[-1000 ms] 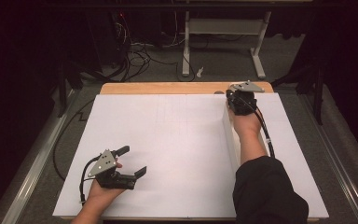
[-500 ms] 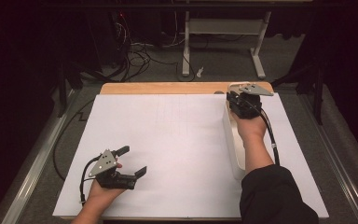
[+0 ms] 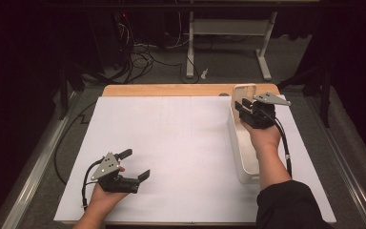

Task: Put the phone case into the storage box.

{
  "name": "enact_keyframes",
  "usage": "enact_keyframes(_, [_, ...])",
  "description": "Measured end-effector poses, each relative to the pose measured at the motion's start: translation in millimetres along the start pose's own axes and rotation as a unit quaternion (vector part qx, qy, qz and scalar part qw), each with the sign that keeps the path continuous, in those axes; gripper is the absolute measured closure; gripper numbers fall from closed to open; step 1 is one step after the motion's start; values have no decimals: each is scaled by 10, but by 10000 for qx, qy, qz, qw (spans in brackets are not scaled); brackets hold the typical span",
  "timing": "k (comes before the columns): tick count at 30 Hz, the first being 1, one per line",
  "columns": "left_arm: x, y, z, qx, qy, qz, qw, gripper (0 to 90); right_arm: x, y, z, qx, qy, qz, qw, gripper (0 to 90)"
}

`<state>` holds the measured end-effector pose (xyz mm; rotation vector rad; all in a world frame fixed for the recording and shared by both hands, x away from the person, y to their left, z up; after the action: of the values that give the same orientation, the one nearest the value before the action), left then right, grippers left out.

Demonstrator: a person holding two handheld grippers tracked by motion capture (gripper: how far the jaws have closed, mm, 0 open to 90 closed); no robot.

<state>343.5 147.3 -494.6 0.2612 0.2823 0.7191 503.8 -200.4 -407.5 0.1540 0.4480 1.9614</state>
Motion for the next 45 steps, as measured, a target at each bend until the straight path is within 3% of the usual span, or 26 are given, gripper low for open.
enact_keyframes(10, [14, 5, 3, -12, 18, 35, 10000, 19, -8, 176, -60, -54, -31, 104, 9999, 566])
enact_keyframes(23, [35, 6, -4, 11, 55, 65, 10000, 18, 100, 373, -112, -156, 29, 325, 9993, 396])
enact_keyframes(32, [49, -1, -14, 38, 80, 88, 9999, 17, 128, 529, -171, -186, 52, 330, 9993, 176])
enact_keyframes(40, [57, -6, -21, 56, 94, 112, 9999, 17, 239, 698, -210, -306, 208, 627, 9973, 43])
enact_keyframes(45, [57, 5, -14, 34, 91, 124, 9999, 17, 220, 806, -227, -398, 172, 554, 9975, 1])
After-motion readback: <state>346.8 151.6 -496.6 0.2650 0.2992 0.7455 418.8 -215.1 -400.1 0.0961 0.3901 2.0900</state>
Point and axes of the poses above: each handheld gripper's, and its own axes: y roughly backward along the jaws, z roughly out of its top, x roughly to its left, the point moved 9 cm from there along -y, roughly forward along the jaws, and after that the axes turned 6 degrees about y, right-handed, at the moved point
